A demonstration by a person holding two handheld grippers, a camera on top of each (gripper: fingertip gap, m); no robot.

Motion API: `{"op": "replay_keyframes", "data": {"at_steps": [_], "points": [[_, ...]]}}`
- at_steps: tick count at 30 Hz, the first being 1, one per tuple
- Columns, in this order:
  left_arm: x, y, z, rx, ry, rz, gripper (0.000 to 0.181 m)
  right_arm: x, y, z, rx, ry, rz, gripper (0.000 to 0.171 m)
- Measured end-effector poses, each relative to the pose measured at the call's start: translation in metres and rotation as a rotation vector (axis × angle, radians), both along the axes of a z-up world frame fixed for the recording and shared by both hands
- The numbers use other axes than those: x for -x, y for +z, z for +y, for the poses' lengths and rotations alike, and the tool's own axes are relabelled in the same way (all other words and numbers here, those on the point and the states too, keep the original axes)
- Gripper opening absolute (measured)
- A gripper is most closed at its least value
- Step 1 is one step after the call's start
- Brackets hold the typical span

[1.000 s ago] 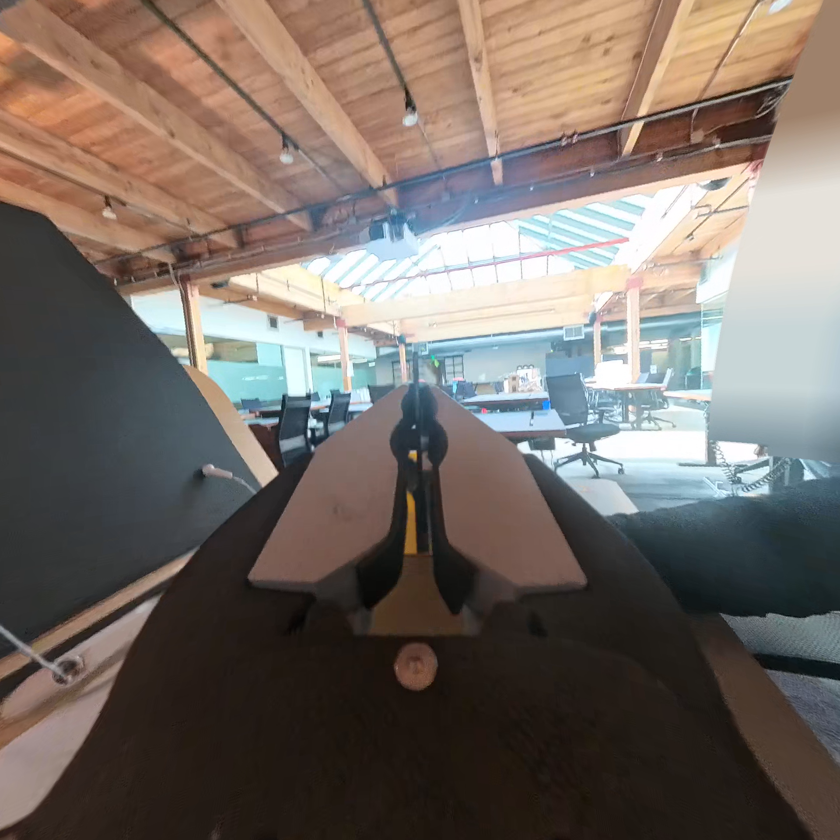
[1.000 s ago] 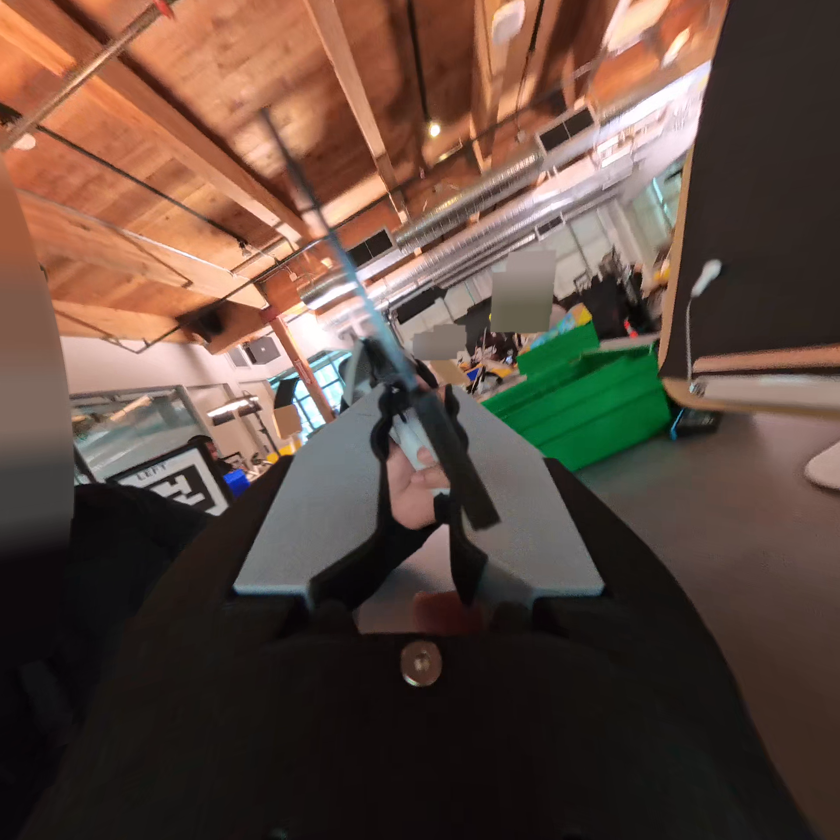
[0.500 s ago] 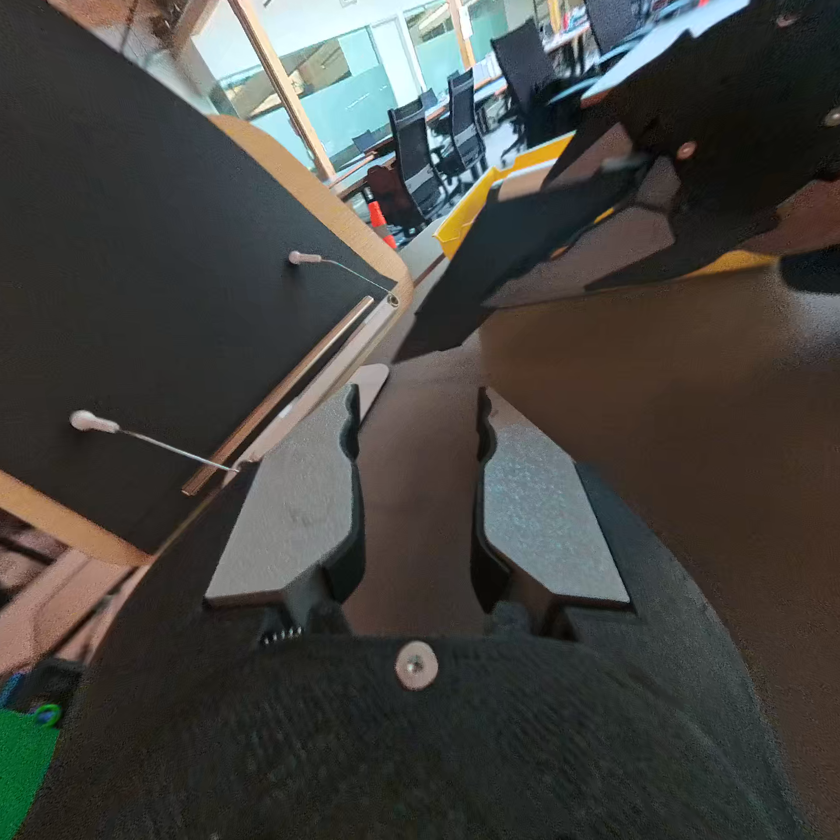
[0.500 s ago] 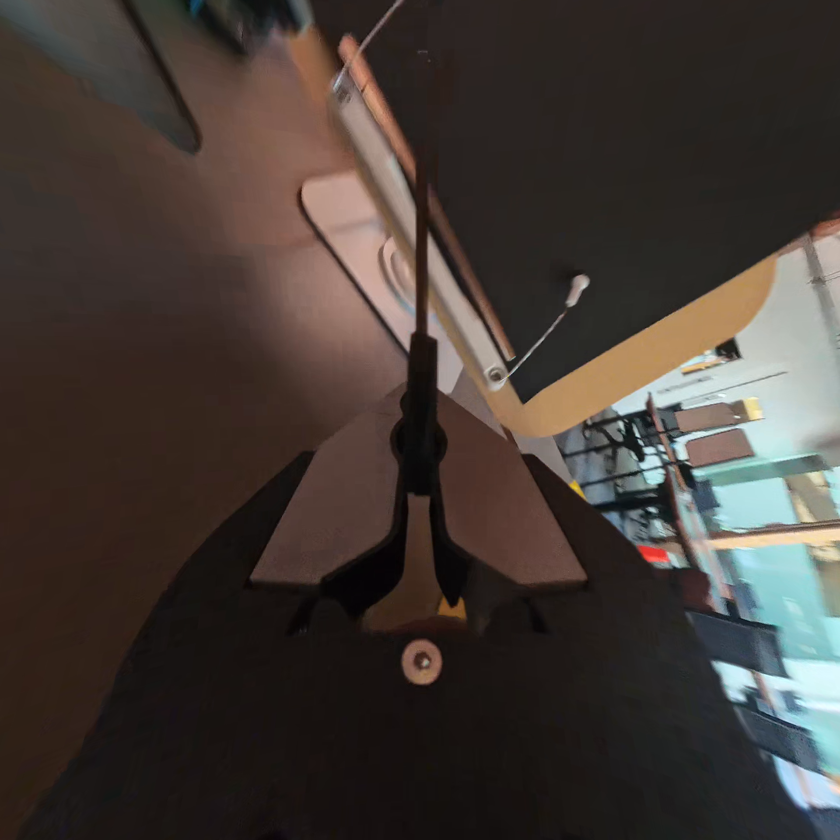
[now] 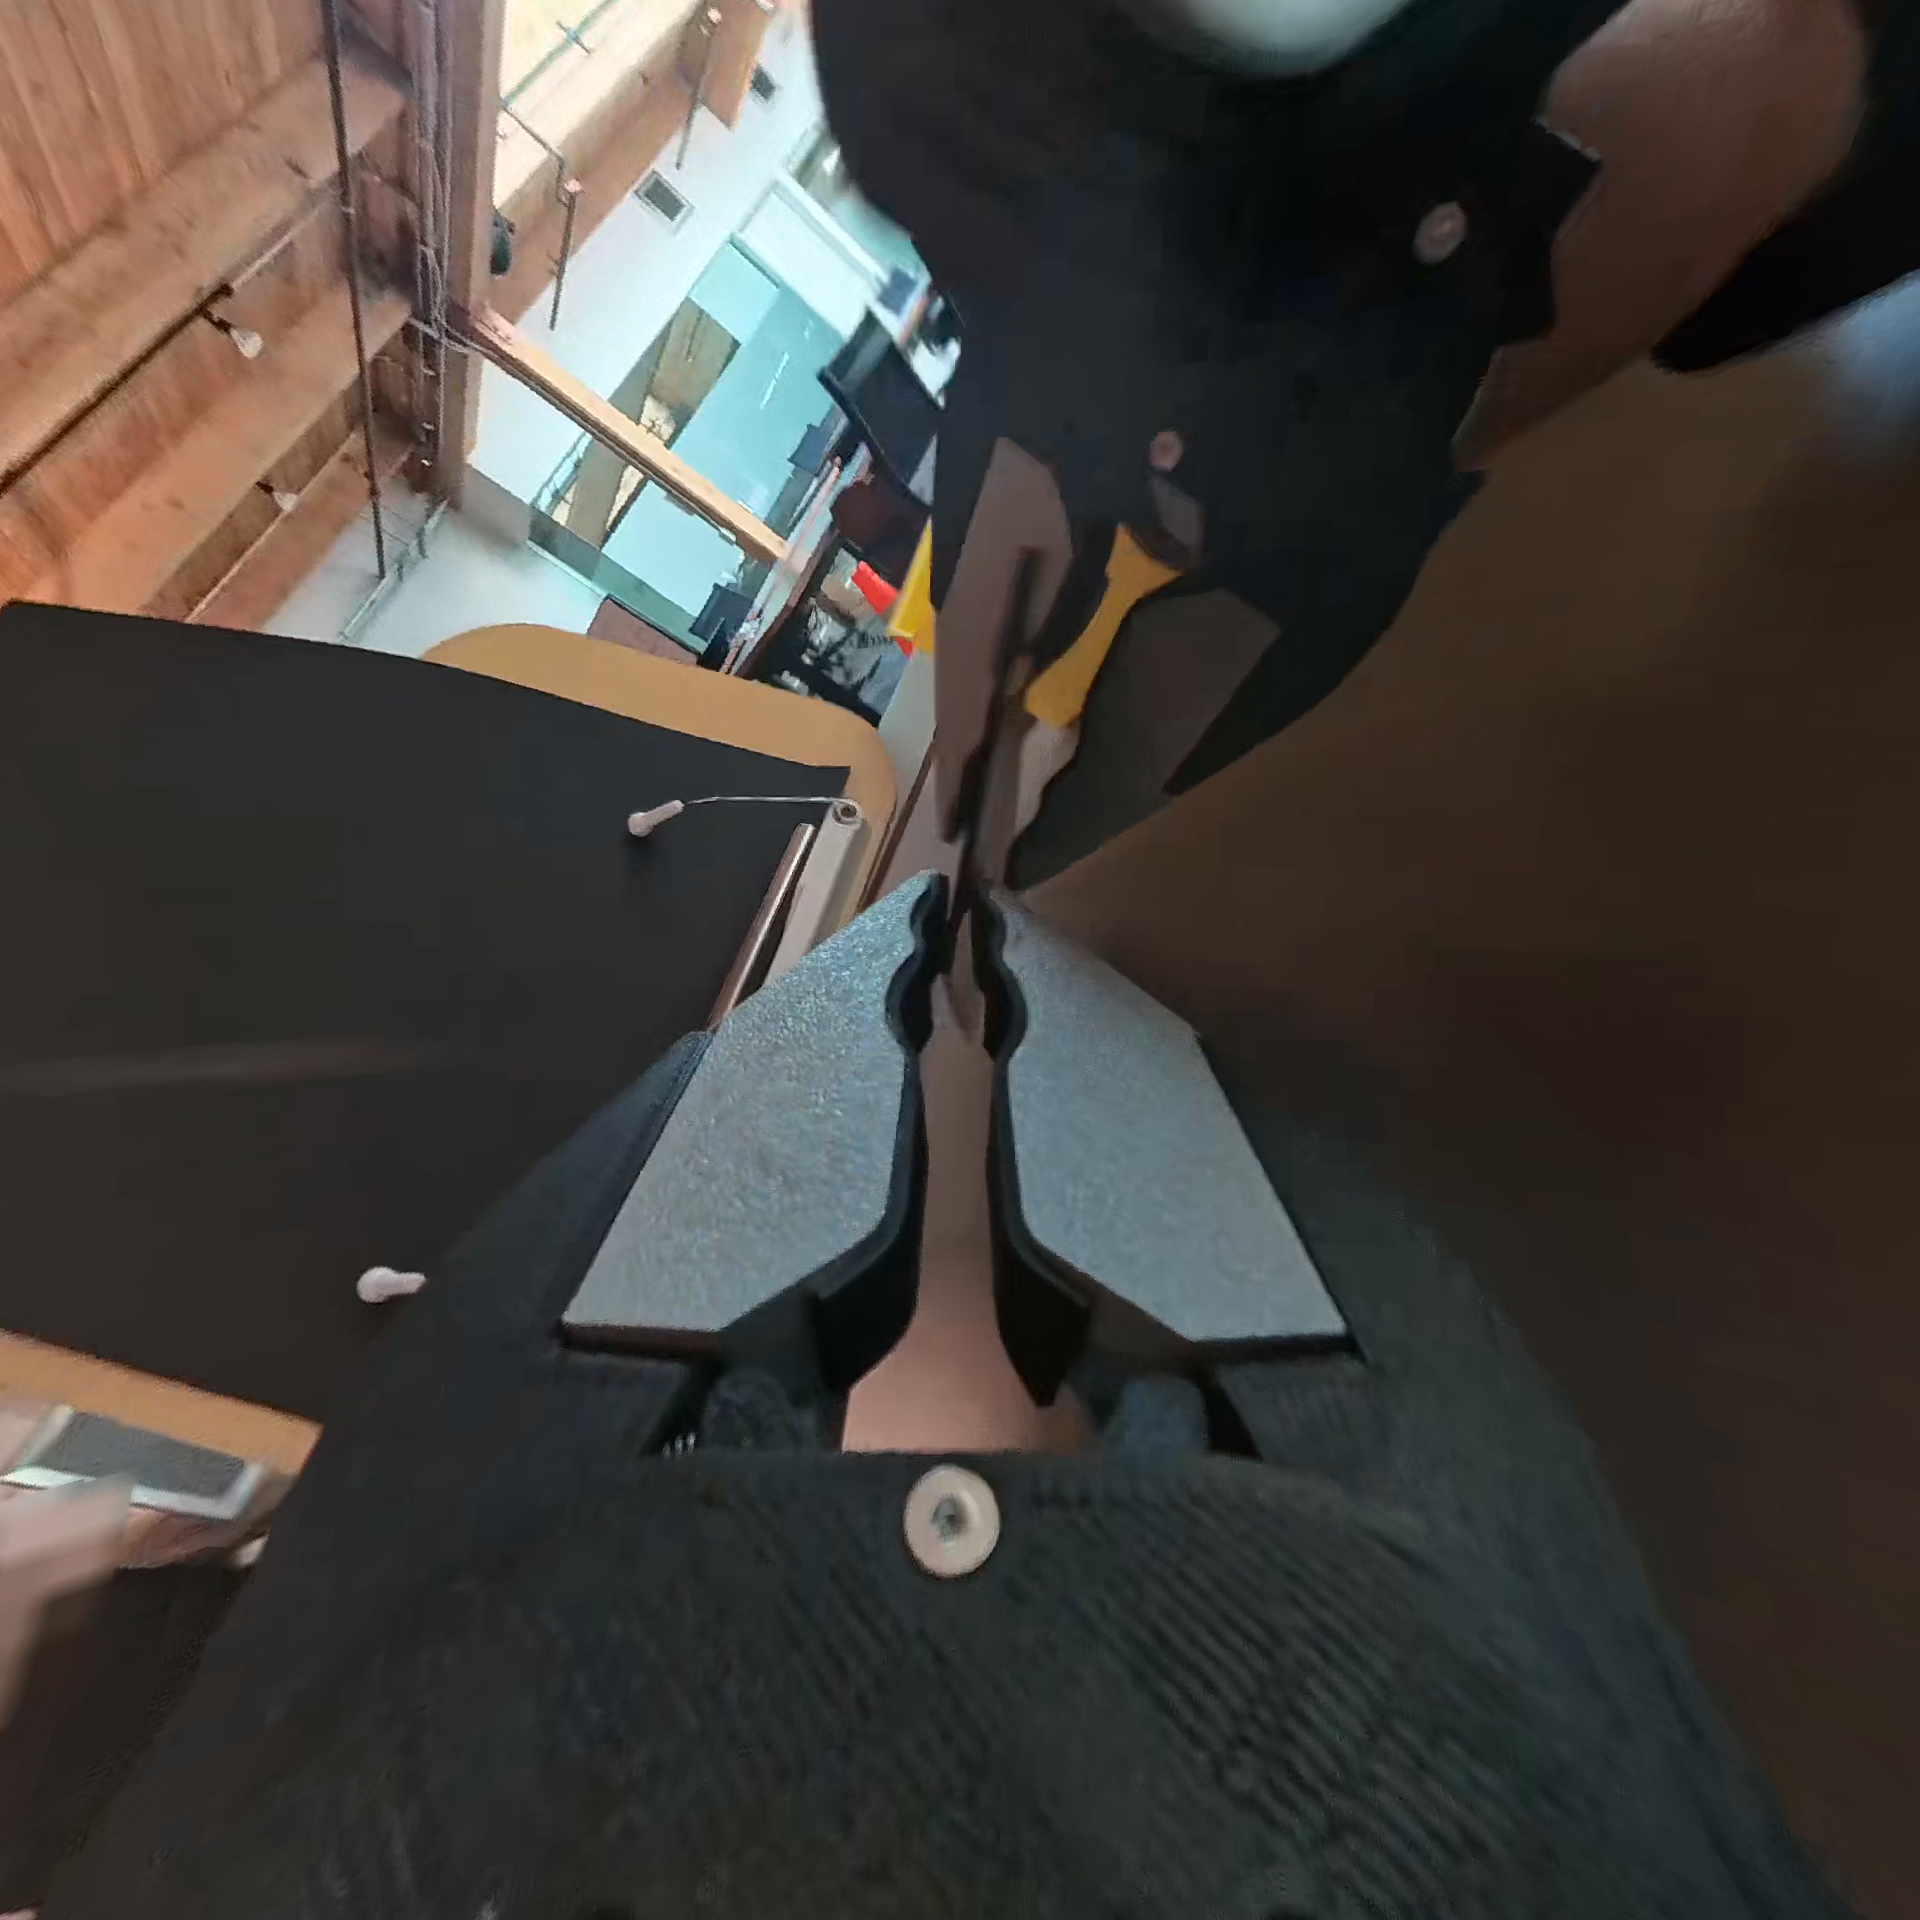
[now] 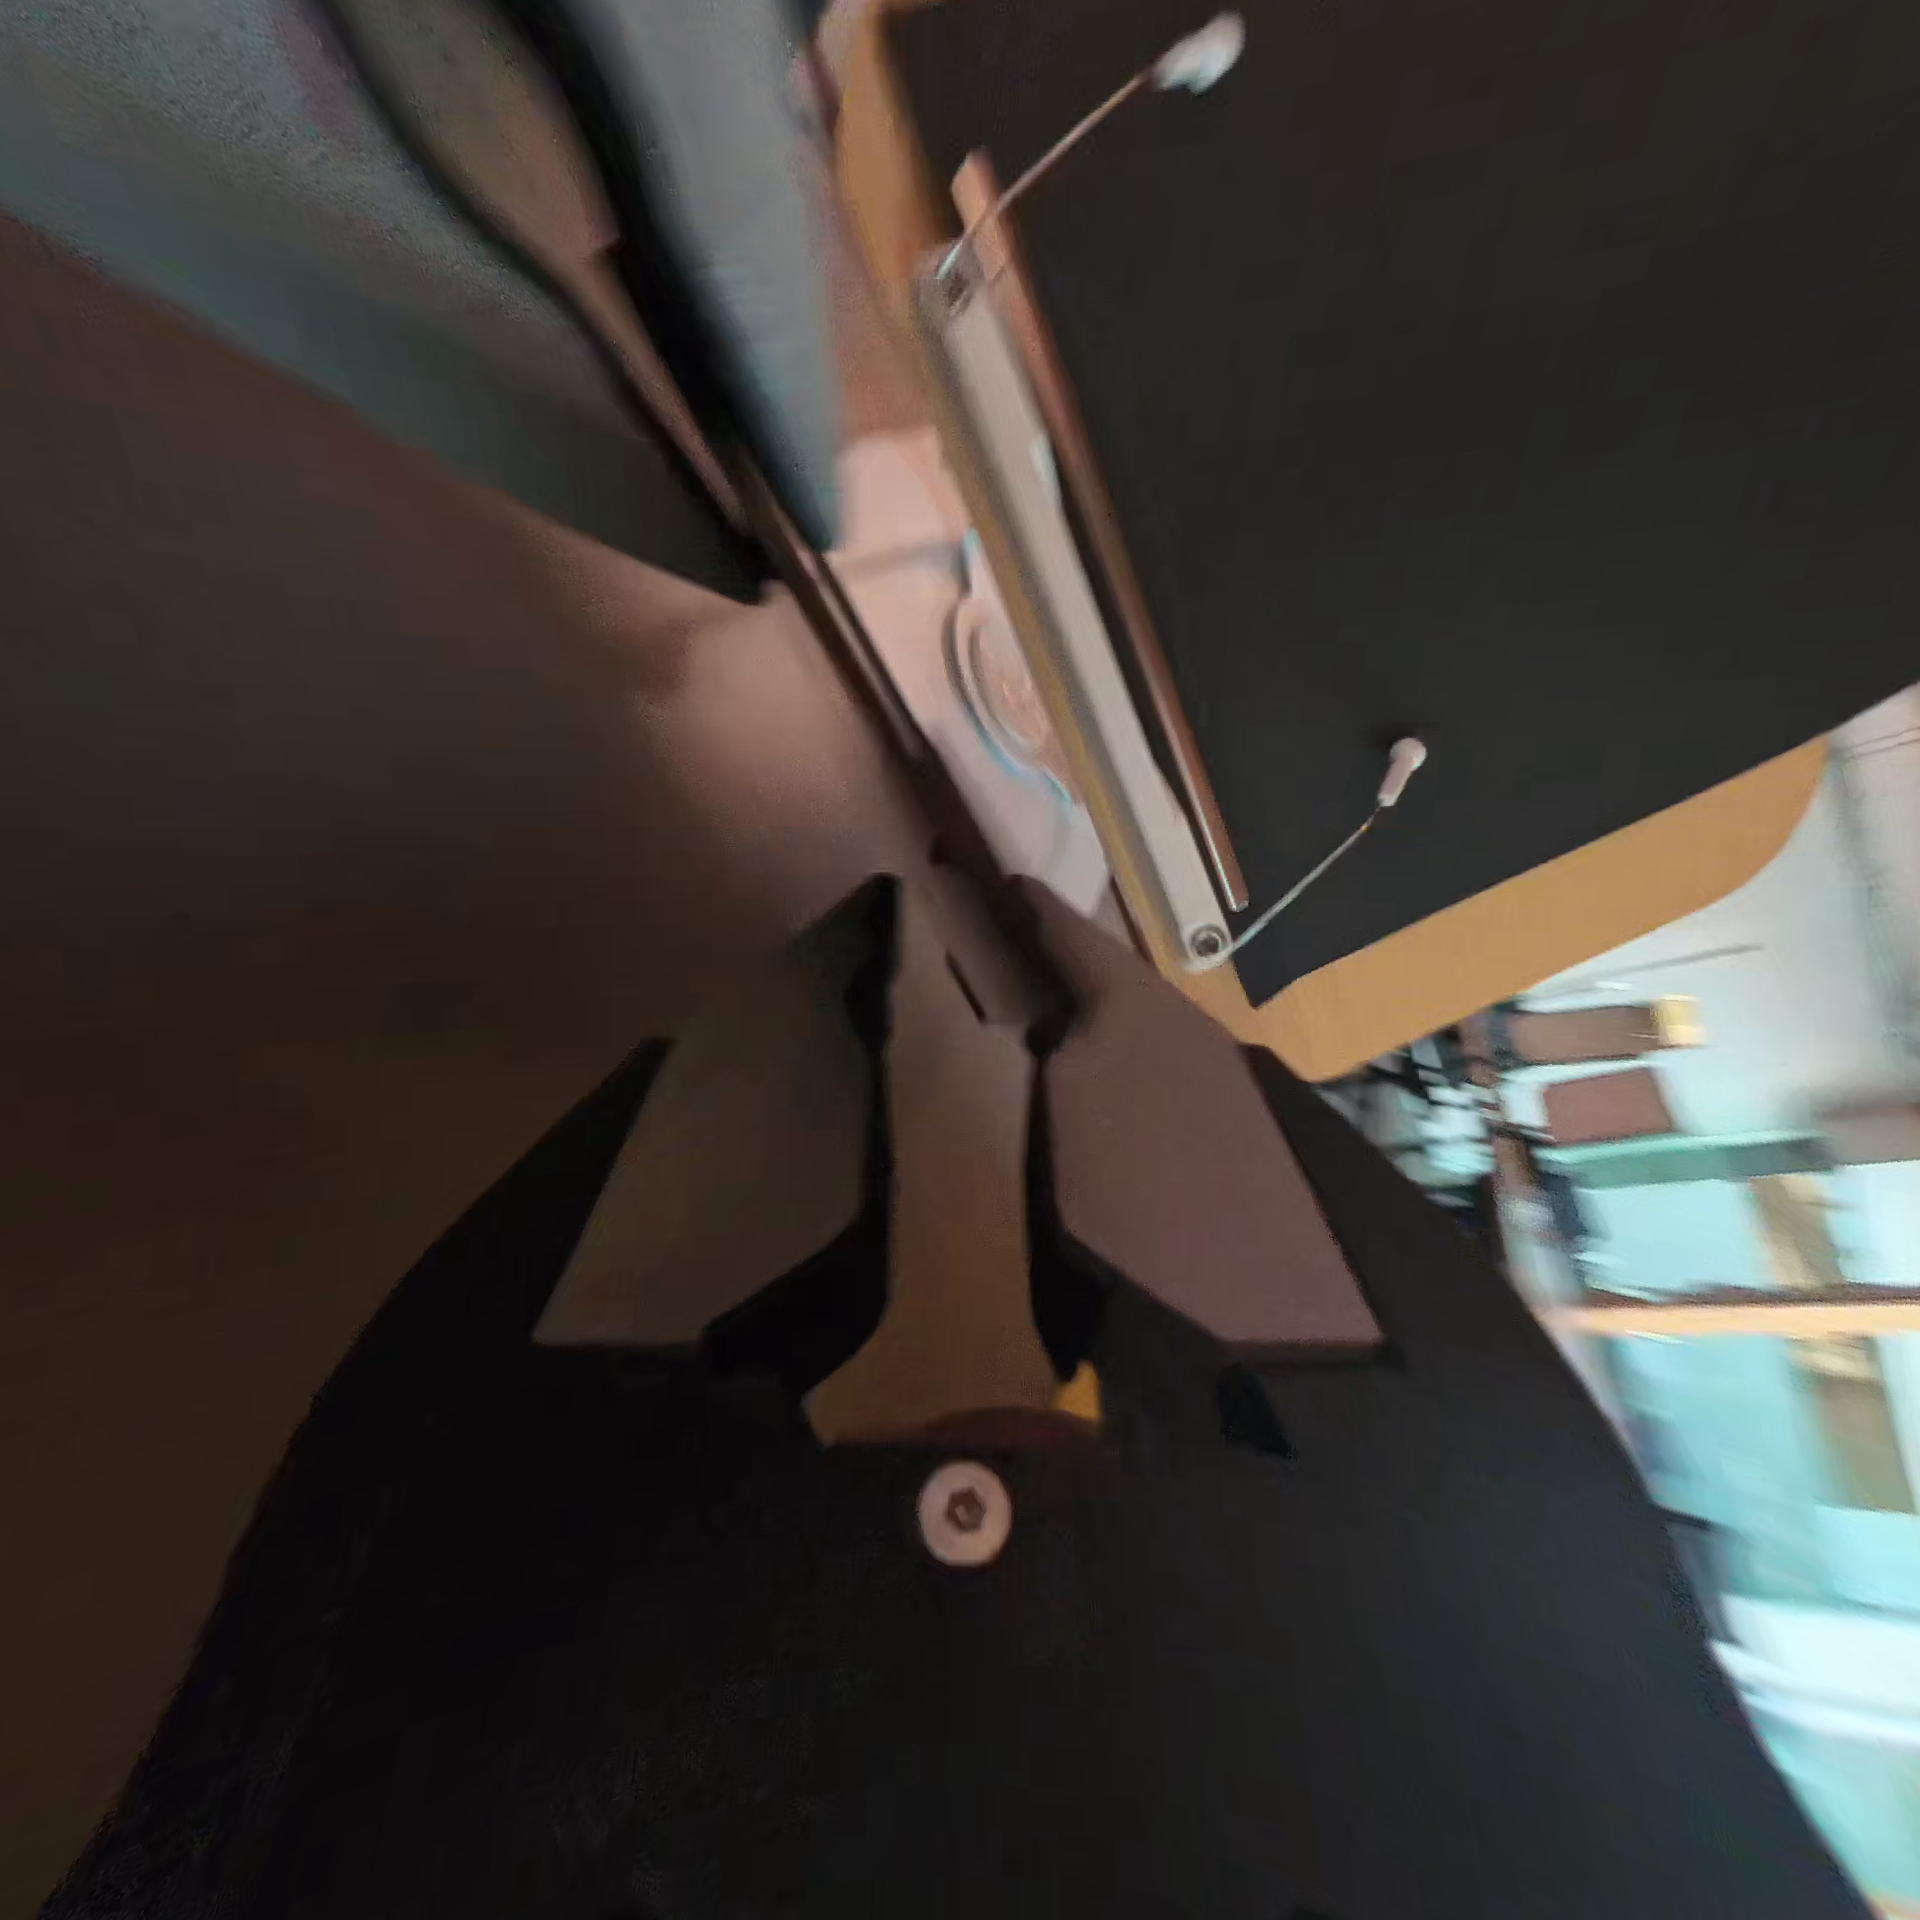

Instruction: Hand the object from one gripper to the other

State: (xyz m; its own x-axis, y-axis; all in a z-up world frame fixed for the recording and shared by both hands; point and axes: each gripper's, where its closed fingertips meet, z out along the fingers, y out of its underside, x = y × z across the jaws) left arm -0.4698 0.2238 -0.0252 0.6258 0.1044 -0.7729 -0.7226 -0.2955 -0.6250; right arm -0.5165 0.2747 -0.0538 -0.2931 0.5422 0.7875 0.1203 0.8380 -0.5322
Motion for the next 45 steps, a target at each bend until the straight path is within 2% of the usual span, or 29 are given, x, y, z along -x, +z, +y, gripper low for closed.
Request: {"op": "replay_keyframes", "data": {"at_steps": [1, 2, 5, 6, 8, 9, 11, 13, 15, 18, 21, 26, 30, 33, 37, 40, 43, 45], "points": [[0.002, 0.008, -0.003, -0.045, -0.009, -0.034, 0.001, -0.002, 0.009, -0.002, 0.123, 0.031, 0.002, 0.035], [0.006, 0.017, -0.007, -0.097, -0.003, -0.067, 0.000, -0.005, 0.020, -0.002, 0.238, 0.058, 0.006, 0.038], [0.020, 0.047, -0.023, -0.261, 0.001, -0.183, 0.000, -0.017, 0.057, -0.001, 0.539, 0.173, 0.060, 0.027], [0.020, 0.057, -0.029, -0.322, -0.031, -0.243, 0.000, -0.022, 0.067, -0.001, 0.640, 0.219, 0.069, 0.016], [0.014, 0.079, -0.040, -0.452, -0.137, -0.356, 0.000, -0.034, 0.077, -0.014, 0.860, 0.374, 0.005, 0.000], [0.009, 0.090, -0.045, -0.515, -0.195, -0.406, 0.000, -0.044, 0.079, -0.026, 0.968, 0.481, -0.069, 0.002], [0.003, 0.107, -0.056, -0.626, -0.292, -0.504, 0.000, -0.062, 0.075, -0.053, 1.123, 0.656, -0.286, 0.020], [0.000, 0.119, -0.063, -0.701, -0.357, -0.573, 0.000, -0.081, 0.061, -0.082, 1.179, 0.785, -0.539, 0.034], [-0.005, 0.125, -0.066, -0.735, -0.407, -0.614, 0.000, -0.088, 0.050, -0.107, 1.236, 0.830, -0.688, 0.055], [-0.014, 0.126, -0.063, -0.742, -0.461, -0.664, 0.000, -0.074, 0.047, -0.128, 1.420, 0.807, -0.748, 0.073], [-0.021, 0.124, -0.056, -0.741, -0.494, -0.711, 0.000, -0.056, 0.064, -0.116, 1.628, 0.817, -0.644, 0.078], [-0.014, 0.123, -0.057, -0.774, -0.503, -0.767, 0.000, -0.040, 0.072, -0.086, 1.643, 0.742, -0.453, 0.079], [-0.010, 0.123, -0.059, -0.772, -0.458, -0.726, 0.000, -0.060, 0.065, -0.112, 1.591, 0.835, -0.619, 0.065], [-0.015, 0.122, -0.056, -0.772, -0.480, -0.746, 0.000, -0.045, 0.063, -0.114, 1.623, 0.767, -0.534, 0.081], [-0.014, 0.119, -0.053, -0.759, -0.468, -0.756, 0.000, -0.025, 0.074, -0.079, 1.729, 0.688, -0.346, 0.081], [-0.004, 0.111, -0.047, -0.724, -0.419, -0.800, 0.000, -0.027, 0.090, -0.057, 1.786, 0.725, -0.264, 0.076], [0.000, 0.089, -0.031, -0.618, -0.391, -0.905, 0.000, -0.032, 0.103, -0.046, 1.770, 0.756, -0.175, 0.067], [0.003, 0.077, -0.023, -0.572, -0.373, -0.957, 0.000, -0.036, 0.108, -0.041, 1.738, 0.771, -0.146, 0.040]]}}
